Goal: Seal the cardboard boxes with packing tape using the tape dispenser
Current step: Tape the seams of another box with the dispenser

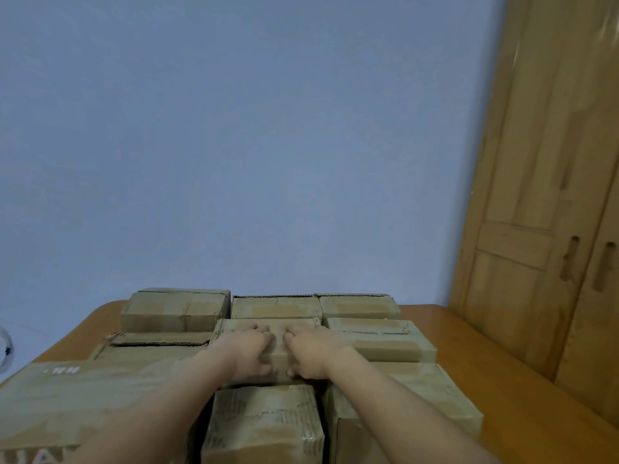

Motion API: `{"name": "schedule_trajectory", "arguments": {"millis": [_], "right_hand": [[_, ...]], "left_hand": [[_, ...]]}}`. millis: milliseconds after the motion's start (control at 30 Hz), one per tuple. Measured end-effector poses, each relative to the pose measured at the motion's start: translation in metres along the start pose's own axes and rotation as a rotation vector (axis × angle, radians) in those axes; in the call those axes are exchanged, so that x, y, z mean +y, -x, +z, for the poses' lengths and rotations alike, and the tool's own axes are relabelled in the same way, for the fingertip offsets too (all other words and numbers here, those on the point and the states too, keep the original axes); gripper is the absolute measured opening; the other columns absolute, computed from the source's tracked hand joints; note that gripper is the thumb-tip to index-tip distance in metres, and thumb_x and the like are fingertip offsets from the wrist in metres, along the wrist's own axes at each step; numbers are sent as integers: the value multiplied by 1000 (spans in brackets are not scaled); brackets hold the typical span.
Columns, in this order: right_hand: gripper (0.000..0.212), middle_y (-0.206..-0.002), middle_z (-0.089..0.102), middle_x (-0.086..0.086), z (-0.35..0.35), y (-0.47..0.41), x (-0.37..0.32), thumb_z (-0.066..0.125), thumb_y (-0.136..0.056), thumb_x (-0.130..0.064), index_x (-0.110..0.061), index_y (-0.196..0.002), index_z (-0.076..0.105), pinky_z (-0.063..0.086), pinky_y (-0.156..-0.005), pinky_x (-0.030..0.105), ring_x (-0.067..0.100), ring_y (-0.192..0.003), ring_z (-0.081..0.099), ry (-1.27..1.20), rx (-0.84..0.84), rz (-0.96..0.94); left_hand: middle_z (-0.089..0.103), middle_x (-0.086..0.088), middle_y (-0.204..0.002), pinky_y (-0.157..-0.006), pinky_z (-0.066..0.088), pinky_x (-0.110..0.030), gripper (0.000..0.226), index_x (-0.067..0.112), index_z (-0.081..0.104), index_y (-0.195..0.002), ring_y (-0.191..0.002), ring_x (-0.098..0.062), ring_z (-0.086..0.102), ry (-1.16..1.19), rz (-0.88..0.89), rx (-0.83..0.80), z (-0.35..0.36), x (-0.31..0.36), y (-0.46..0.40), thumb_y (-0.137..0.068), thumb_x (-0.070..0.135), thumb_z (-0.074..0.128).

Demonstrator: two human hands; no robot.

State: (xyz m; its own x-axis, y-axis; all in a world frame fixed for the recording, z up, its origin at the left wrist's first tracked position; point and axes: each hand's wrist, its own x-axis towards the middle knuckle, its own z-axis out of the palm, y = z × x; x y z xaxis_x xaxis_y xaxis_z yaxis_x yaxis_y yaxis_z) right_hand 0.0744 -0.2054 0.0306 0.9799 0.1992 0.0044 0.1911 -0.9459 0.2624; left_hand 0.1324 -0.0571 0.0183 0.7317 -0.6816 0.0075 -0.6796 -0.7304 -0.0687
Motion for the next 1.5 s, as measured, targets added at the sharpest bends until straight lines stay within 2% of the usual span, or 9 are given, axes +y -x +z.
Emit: {"name": "schedule_trajectory", "arguments": {"millis": [167,400,667,733,833,1000,1133,1300,1500], "right_hand": [[58,-137,38,13,-4,4,-7,61,-90,-33,-3,-135,38,37,-100,44,28,-129,35,32,36,10],[56,-137,36,14,-26,13,-3,60,-90,-32,-5,-134,39,30,-105,48,28,-130,31,53,117,61],[54,-133,38,12,-71,39,11,62,-88,-32,-6,-131,42,33,-100,40,26,-126,35,-45,242,96],[55,-132,38,9,-85,49,15,63,-87,-33,-8,-131,43,36,-95,37,25,-124,36,-88,286,96],[56,-133,38,7,-102,66,14,63,-87,-35,-11,-134,42,36,-93,35,23,-122,37,-112,344,96],[56,-130,39,3,-128,91,6,62,-88,-37,-14,-135,43,36,-89,31,21,-118,39,-95,435,72],[56,-127,41,2,-154,113,-4,62,-87,-38,-15,-135,44,35,-93,31,20,-118,39,-99,495,48],[55,-124,41,1,-179,148,-21,61,-88,-42,-17,-135,47,33,-97,33,20,-116,39,-114,526,6],[58,-121,42,-1,-170,195,-55,62,-87,-44,-19,-137,47,30,-93,28,16,-115,37,-179,490,-52]], "left_hand": [[39,-1,-148,-109,33,-35,60,12,41,-138,-137,-15,34,-36,6,80,1,2,5,-89,44,53],[31,5,-152,-108,30,-34,57,16,37,-140,-138,-12,31,-56,11,201,-17,4,16,-92,43,50],[33,7,-151,-105,27,-34,57,21,33,-144,-137,-14,32,-120,41,467,-55,15,38,-96,50,42],[45,3,-143,-103,33,-38,55,18,44,-138,-131,-18,42,-134,46,551,-65,19,47,-92,49,48],[68,1,-106,-80,50,-39,45,16,64,-105,-98,-21,65,-204,66,677,-80,23,62,-74,48,68],[69,1,-89,-68,52,-37,43,15,65,-88,-81,-22,67,-276,63,786,-108,30,91,-62,47,79],[68,-2,-93,-72,50,-40,39,14,64,-91,-85,-26,66,-256,63,785,-136,36,124,-70,44,73],[58,-1,-127,-99,34,-39,48,17,54,-124,-119,-23,51,-236,54,757,-159,47,167,-90,51,50],[53,6,-130,-103,27,-34,54,24,50,-129,-124,-16,43,-174,21,627,-151,66,226,-87,59,46]]}}
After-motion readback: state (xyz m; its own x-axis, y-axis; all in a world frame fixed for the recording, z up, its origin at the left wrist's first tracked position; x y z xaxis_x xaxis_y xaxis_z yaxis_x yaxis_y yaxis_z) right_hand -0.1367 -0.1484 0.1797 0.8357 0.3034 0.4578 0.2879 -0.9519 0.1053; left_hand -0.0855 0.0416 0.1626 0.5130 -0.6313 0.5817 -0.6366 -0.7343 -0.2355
